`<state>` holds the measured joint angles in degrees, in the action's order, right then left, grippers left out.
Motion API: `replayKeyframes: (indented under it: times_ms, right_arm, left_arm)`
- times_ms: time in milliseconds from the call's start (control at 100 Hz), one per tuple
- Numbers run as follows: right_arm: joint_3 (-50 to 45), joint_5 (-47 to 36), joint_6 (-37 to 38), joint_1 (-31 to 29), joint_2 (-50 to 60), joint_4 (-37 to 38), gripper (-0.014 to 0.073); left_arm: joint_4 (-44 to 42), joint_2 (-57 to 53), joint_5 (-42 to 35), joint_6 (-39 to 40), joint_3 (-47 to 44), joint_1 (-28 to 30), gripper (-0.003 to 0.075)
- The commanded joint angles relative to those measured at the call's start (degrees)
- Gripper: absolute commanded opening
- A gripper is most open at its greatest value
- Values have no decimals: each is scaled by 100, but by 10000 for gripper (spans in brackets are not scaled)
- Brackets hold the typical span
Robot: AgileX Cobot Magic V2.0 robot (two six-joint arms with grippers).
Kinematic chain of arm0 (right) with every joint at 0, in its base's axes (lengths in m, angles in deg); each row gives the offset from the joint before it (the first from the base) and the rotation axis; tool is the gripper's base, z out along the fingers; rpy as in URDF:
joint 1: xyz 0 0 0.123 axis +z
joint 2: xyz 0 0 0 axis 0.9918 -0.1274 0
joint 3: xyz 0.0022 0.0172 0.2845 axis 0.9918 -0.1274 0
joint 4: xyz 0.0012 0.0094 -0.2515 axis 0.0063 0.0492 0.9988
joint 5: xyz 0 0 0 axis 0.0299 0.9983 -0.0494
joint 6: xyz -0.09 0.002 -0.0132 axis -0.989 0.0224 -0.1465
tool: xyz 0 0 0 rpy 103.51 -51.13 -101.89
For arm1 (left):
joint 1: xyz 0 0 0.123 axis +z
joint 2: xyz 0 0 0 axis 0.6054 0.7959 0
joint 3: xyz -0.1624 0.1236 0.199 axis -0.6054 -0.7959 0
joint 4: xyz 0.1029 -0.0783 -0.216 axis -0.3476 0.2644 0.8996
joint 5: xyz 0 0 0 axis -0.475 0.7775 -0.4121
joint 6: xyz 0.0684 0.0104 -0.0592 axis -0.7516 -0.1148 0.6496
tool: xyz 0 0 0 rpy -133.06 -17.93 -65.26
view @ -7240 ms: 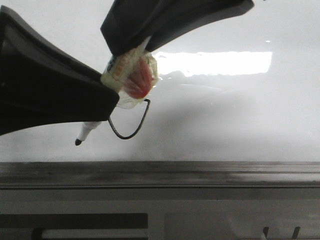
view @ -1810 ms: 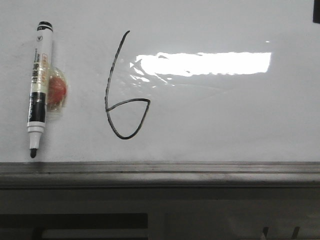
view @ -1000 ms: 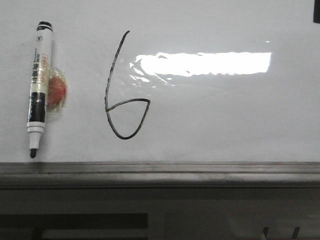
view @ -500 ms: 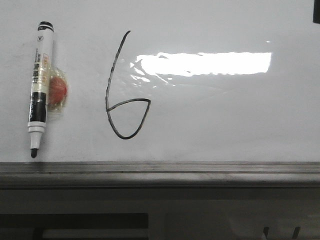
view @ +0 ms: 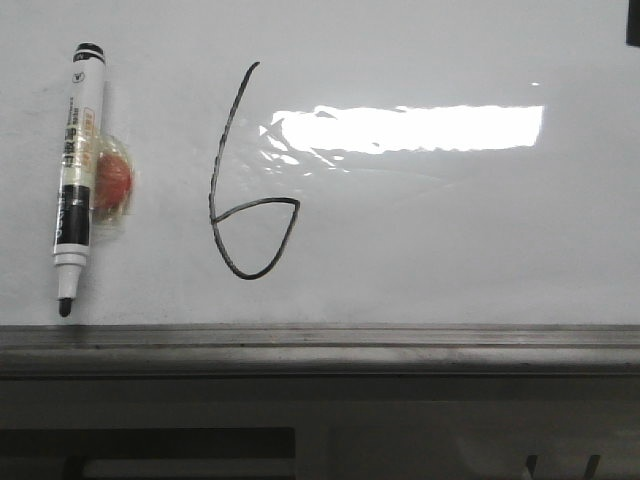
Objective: Write number 6 on whiteboard
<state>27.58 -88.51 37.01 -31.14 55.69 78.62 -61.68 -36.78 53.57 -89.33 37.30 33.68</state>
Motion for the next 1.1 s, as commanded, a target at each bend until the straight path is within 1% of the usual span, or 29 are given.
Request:
replayKeyframes:
  times_ms: [0, 140, 240, 310, 460, 620, 670, 870, 1040, 1090]
  right_arm:
    - [150, -472, -59, -45, -11, 73, -63]
    - [150, -472, -59, -45, -11, 73, -63]
    - [150, -472, -59, -45, -11, 73, -63]
    - [150, -472, -59, -45, -11, 73, -63]
    - [150, -472, -59, -45, -11, 73, -63]
    - [150, -472, -59, -45, -11, 73, -63]
    - [150, -472, -59, -45, -11, 73, -63]
    - [150, -472, -59, -45, -11, 73, -63]
    - [150, -472, -59, -45, -11, 73, -63]
    - [150, -472, -59, -45, -11, 73, -63]
  left_arm:
    - [-159, -156, -767, 11, 44, 30, -21]
    - [-421, -156, -1057, 135, -76, 30, -21]
    - [-733, -156, -1083, 632, -125, 39, -21]
    - [-778, -156, -1198, 826, -201, 97, -21]
    - [-778, -156, -1305, 826, -337, 252, -21]
    - [-778, -156, -1329, 826, -533, 257, -21]
    - [-778, -156, -1118, 826, -533, 257, -21]
    - [-778, -156, -956, 826, -533, 257, -21]
    - [-768, -168, -309, 826, -533, 257, -21]
    - [-768, -168, -301, 861, -533, 257, -21]
